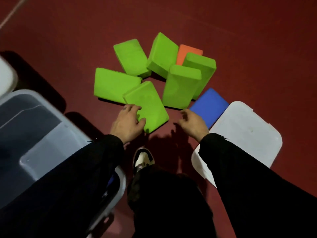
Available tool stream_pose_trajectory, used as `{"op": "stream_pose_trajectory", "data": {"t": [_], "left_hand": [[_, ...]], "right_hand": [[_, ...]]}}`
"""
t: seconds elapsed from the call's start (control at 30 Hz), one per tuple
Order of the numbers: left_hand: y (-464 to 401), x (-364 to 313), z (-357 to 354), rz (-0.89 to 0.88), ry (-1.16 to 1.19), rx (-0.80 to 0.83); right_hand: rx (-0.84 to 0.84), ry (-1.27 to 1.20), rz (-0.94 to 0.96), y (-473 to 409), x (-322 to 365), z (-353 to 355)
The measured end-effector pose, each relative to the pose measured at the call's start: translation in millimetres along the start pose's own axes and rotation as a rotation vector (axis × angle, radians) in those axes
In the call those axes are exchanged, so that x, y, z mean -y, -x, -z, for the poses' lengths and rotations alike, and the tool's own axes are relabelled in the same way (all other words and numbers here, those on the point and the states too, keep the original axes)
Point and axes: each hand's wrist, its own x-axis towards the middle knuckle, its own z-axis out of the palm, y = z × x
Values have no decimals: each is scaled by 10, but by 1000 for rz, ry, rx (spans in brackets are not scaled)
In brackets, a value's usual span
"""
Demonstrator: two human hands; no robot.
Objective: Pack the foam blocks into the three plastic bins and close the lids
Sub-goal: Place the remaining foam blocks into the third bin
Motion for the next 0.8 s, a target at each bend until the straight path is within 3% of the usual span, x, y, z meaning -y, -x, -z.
{"op": "stream_pose_trajectory", "data": {"t": [0.13, 0.23, 0.4, 0.53, 0.6, 0.73, 0.8], "left_hand": [[-395, 34, -41, 36, -29, 9], [-602, 108, -35, 91, 24, -13], [-846, 283, -110, 147, -11, 45], [-1050, 379, -202, 262, 43, 135], [-1088, 403, -276, 283, 85, 105], [-906, 394, -432, 353, -64, -50], [-783, 414, -478, 373, 24, -42]], "right_hand": [[-253, 15, 34, -452, -44, 142], [-376, 189, 141, -796, 84, 305], [-300, 383, 182, -1221, 63, 403], [-472, 561, 250, -1233, -61, 385], [-505, 623, 278, -1245, -88, 399], [-427, 528, 334, -1273, -160, 251], [-416, 437, 330, -1213, -161, 181]]}}
